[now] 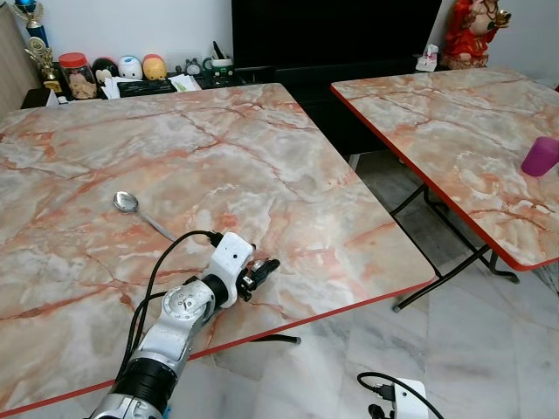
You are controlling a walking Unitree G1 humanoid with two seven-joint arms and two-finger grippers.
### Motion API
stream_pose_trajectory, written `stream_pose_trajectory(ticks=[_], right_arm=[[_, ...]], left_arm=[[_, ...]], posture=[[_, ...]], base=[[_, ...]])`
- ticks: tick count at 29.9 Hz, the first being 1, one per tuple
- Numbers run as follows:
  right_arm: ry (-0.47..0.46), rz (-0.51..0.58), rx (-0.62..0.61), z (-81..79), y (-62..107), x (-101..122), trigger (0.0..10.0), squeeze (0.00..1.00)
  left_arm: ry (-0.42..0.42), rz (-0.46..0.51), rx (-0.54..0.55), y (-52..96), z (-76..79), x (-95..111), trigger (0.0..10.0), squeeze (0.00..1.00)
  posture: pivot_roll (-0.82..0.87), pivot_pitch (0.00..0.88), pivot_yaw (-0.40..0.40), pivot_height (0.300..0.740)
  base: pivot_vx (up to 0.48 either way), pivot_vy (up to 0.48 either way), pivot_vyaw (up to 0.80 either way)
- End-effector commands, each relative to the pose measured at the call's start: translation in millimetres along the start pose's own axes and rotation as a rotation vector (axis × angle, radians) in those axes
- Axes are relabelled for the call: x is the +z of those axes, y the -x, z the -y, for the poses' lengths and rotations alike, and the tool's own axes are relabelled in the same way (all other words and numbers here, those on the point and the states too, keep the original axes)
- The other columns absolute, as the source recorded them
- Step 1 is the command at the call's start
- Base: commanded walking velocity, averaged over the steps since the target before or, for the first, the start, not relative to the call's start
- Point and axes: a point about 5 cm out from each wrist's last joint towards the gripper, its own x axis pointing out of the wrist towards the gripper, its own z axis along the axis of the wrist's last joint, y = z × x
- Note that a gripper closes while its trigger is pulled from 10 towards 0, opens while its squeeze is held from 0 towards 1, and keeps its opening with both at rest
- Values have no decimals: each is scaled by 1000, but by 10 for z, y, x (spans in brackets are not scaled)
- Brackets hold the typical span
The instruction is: Setting the table
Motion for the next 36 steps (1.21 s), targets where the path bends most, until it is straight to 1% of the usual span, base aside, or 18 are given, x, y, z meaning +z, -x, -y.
stream_pose_trajectory(ticks=[1,2,6,16,17,18,22,25,30,36], right_arm=[[0,-8,-7,25,6,-20,10000,0],[1,-8,-7,25,6,-20,10000,0],[2,-9,-6,25,6,-19,10000,0],[1,-8,-6,25,5,-19,10000,0],[2,-8,-6,26,5,-17,10000,0],[2,-8,-6,25,5,-17,10000,0],[2,-8,-6,25,5,-17,10000,0],[2,-8,-6,24,5,-16,10000,0],[1,-8,-6,23,5,-18,10000,0],[-1,-8,-5,20,5,-19,10000,0]], left_arm=[[10,10,17,6,-44,5,10000,831],[14,15,21,8,-53,10,10000,1000],[29,23,27,12,-77,23,10000,1000],[33,20,-1,20,-63,9,10000,1000],[22,17,-10,19,-51,8,10000,486],[9,6,-38,20,-20,-11,10000,0],[15,1,-62,22,15,-25,10000,0],[-5,-12,-80,18,46,-44,10000,0],[1,-23,-98,8,77,-66,10000,0],[-7,-38,-89,1,59,-81,10000,0]], posture=[[97,19,-72,740],[97,19,-72,740],[98,20,-73,740],[96,20,-73,740],[100,20,-75,740],[99,20,-74,740],[99,20,-74,740],[98,20,-74,740],[95,18,-72,740],[95,17,-70,740]], base=[[0,0,0],[0,0,0],[0,0,0],[0,0,0],[0,0,0],[0,0,0],[0,0,0],[0,0,0],[0,0,0],[0,0,0]])
